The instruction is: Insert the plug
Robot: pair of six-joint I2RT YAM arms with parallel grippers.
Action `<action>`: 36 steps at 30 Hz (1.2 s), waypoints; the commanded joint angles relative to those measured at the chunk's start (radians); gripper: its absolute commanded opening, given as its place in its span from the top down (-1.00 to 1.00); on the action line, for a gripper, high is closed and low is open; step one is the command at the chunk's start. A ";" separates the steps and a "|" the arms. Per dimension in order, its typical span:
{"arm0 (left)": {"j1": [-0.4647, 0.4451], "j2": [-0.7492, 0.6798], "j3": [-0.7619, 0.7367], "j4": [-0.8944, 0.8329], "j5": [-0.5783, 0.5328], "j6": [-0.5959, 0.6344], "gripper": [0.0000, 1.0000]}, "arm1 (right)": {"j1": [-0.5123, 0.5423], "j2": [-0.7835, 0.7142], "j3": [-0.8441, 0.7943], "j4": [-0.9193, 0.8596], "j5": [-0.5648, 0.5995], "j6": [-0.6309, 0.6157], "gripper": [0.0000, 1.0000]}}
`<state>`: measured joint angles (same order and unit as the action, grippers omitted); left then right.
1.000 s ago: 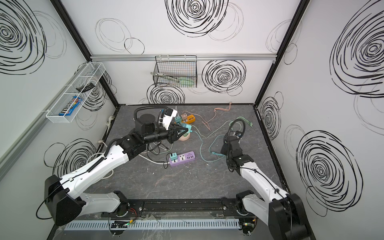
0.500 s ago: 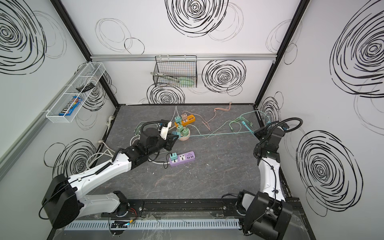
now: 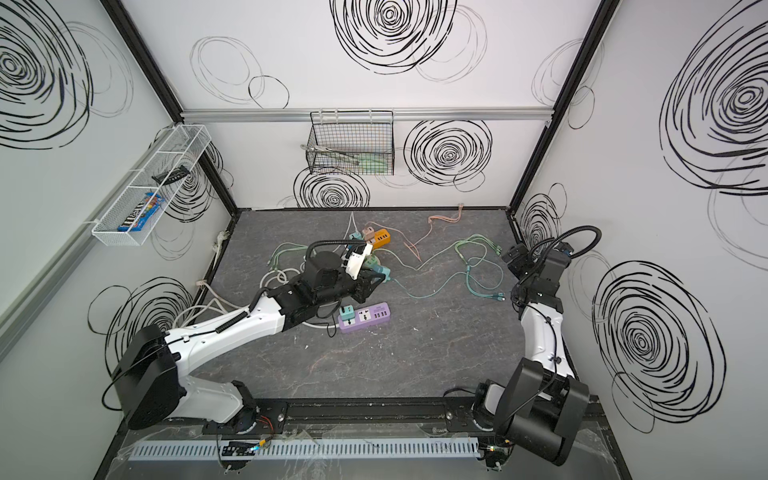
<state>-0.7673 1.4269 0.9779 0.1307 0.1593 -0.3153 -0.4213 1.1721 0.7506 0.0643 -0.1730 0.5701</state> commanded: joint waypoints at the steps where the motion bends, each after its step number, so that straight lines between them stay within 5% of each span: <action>1: 0.003 0.005 0.051 0.085 0.066 -0.033 1.00 | 0.039 -0.032 -0.024 -0.035 -0.078 -0.038 -0.95; 8: 0.050 0.009 0.009 0.253 0.220 -0.258 1.00 | 0.194 -0.044 -0.041 -0.088 -0.389 0.014 -0.95; 13: 0.069 0.015 -0.031 0.407 0.223 -0.477 1.00 | 0.254 -0.148 -0.127 0.123 -0.636 0.109 -0.97; 23: 0.072 0.063 -0.012 0.582 0.259 -0.637 1.00 | 0.412 -0.311 -0.136 0.291 -0.792 0.141 -1.00; 30: 0.063 0.086 -0.003 0.679 0.273 -0.704 1.00 | 0.580 -0.246 -0.095 0.325 -0.772 0.191 -0.88; 36: 0.055 0.093 -0.007 0.689 0.300 -0.701 1.00 | 0.624 -0.149 -0.080 0.422 -0.751 0.281 -0.72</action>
<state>-0.7071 1.5112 0.9554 0.7136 0.4210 -0.9920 0.1947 1.0008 0.6292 0.4065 -0.9344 0.7971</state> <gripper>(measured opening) 0.293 0.865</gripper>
